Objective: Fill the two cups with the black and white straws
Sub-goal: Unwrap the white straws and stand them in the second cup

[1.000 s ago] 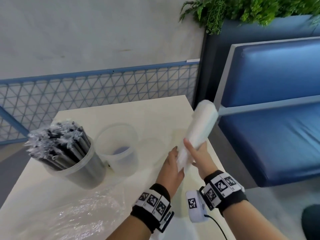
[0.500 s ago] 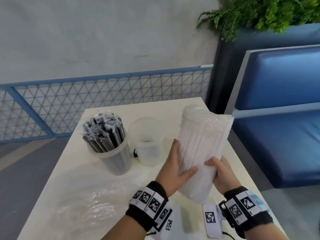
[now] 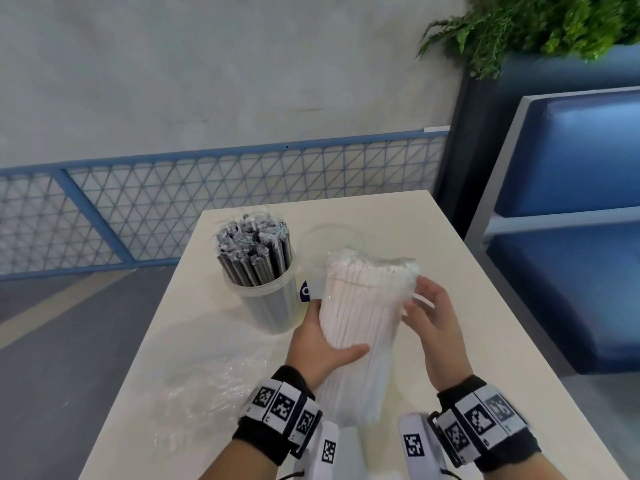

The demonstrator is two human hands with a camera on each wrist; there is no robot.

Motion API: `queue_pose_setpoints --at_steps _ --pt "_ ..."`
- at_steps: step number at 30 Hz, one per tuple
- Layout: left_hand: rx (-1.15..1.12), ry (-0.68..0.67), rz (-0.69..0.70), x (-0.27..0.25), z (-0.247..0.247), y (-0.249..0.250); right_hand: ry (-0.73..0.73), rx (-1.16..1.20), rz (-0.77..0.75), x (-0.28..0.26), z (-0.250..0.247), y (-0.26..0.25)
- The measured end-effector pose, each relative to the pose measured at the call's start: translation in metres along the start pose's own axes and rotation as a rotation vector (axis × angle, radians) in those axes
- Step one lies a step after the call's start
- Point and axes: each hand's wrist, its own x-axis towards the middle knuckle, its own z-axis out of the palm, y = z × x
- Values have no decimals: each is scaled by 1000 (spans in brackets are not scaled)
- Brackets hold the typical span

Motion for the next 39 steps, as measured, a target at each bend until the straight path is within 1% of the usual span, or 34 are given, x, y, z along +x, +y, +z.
queue_pose_setpoints --at_steps 1,2,4,6,10,13,14,15,17,18,20,22,23,24,27,28,29,30,31,33,35,36,37,39 --pt "11 -1 1 -1 0 -1 55 2 -2 -1 4 -4" --pt "19 -4 -1 -3 1 -2 79 -3 3 -3 8 -8" --pt "32 -6 -8 -6 1 -2 84 -35 8 -5 13 -13" --pt "30 -7 -17 -6 0 -3 38 -6 55 -6 13 -20" --pt "23 -24 -32 -7 -1 -5 -157 248 156 -3 8 -41" --pt "24 -44 -26 -7 3 -3 -187 456 169 -2 8 -50" --pt "10 -41 -23 -7 4 -2 -184 464 153 -3 10 -50" --pt "0 -37 -21 -8 5 -1 -171 402 118 -5 11 -51" --pt "6 -33 -20 -8 4 -1 -121 187 23 -9 13 -52" --pt "21 -34 -18 -9 4 -1 -95 117 2 -9 13 -53" --pt "55 -36 -11 -10 2 0 -104 107 39 -7 10 -55" --pt "70 -40 -3 -11 0 1 -185 185 102 -5 9 -60" --pt "70 -47 1 -11 -1 2 -207 234 123 -3 9 -64" --pt "68 -59 3 -11 -2 2 -199 297 131 0 9 -68" --pt "98 -98 17 -13 -6 2 -24 631 194 15 2 -88" --pt "126 -111 30 -15 -7 3 -2 698 194 20 -2 -93" --pt "151 -121 47 -16 -9 5 -9 702 177 23 -4 -96" --pt "161 -121 61 -17 -11 8 -37 639 145 24 -4 -97" --pt "161 -115 69 -17 -13 11 -50 522 81 23 -1 -95" --pt "163 -102 92 -14 -18 18 -16 241 -88 16 8 -88" --pt "202 -87 120 -11 -25 26 28 36 -261 9 16 -82" --pt "228 -80 134 -9 -29 28 2 -89 -335 8 19 -83" --pt "246 -71 151 -8 -34 29 -60 -225 -398 7 22 -84" --pt "254 -53 175 -8 -43 27 -154 -429 -486 10 24 -87"
